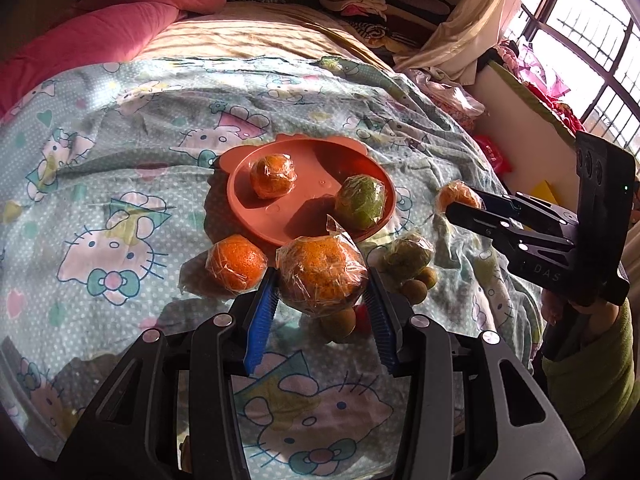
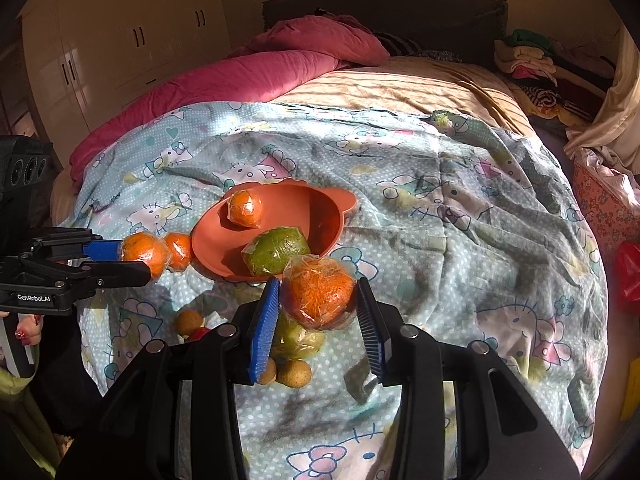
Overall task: Organize fruits
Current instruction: 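Lift both bagged oranges off the bed cover with both tools, then carry both bagged oranges over the orange plate and lower them toward it, then lower both bagged oranges into the orange plate and open both tools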
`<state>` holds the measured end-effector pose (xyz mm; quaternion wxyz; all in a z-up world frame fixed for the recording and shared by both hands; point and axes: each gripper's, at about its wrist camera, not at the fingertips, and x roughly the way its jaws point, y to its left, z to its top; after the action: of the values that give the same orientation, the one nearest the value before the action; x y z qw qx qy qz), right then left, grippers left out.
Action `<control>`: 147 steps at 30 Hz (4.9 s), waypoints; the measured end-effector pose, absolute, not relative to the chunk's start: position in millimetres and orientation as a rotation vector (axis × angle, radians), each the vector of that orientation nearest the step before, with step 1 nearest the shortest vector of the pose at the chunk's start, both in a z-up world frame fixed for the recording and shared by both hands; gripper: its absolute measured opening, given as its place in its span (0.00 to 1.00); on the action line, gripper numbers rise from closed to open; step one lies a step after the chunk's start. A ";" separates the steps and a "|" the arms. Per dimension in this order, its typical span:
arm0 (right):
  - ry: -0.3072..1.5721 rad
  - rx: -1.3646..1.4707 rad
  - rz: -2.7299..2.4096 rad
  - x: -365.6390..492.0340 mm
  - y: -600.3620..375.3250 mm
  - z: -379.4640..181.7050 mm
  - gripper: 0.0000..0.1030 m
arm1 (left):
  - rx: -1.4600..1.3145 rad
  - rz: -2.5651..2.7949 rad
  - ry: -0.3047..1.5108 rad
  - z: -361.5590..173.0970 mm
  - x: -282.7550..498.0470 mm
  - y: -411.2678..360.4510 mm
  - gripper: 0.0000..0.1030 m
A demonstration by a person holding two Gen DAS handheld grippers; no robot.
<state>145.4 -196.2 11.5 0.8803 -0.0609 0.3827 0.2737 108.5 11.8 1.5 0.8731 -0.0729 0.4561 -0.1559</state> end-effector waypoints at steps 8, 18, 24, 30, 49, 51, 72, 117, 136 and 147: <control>0.785 -0.130 0.583 155.4 -187.2 17.9 0.36 | -0.152 -0.323 0.954 2.8 116.8 13.0 0.34; 0.769 -0.136 0.598 168.6 -177.4 24.4 0.36 | -0.154 -0.324 0.951 4.4 131.4 13.8 0.34; 0.755 -0.138 0.607 175.0 -172.0 28.6 0.36 | -0.145 -0.326 0.944 6.0 138.9 10.6 0.34; 0.756 -0.142 0.611 182.0 -169.0 29.1 0.36 | -0.137 -0.325 0.940 6.4 147.1 8.9 0.34; 0.837 -0.165 0.670 224.1 -146.2 12.6 0.36 | -0.107 -0.317 0.999 -14.7 180.0 9.6 0.34; 0.844 -0.162 0.678 227.2 -144.7 10.7 0.36 | -0.109 -0.319 1.005 -16.7 182.0 10.6 0.34; 0.927 -0.266 0.723 249.5 -122.6 -10.5 0.36 | -0.106 -0.324 1.048 -34.2 193.4 11.0 0.34; 0.974 -0.264 0.704 254.4 -119.8 -17.9 0.43 | -0.110 -0.320 1.048 -31.8 192.4 10.4 0.35; 0.908 -0.220 0.677 238.6 -139.5 9.4 0.59 | -0.118 -0.308 1.008 -14.7 182.5 14.6 0.36; 0.862 -0.185 0.637 223.6 -156.4 20.7 0.76 | -0.128 -0.275 0.984 -4.9 174.4 21.7 0.58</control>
<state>223.6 -156.4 20.7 0.8557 -0.0878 0.4100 0.3031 174.4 21.7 -4.9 0.8704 -0.0612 0.4704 -0.1316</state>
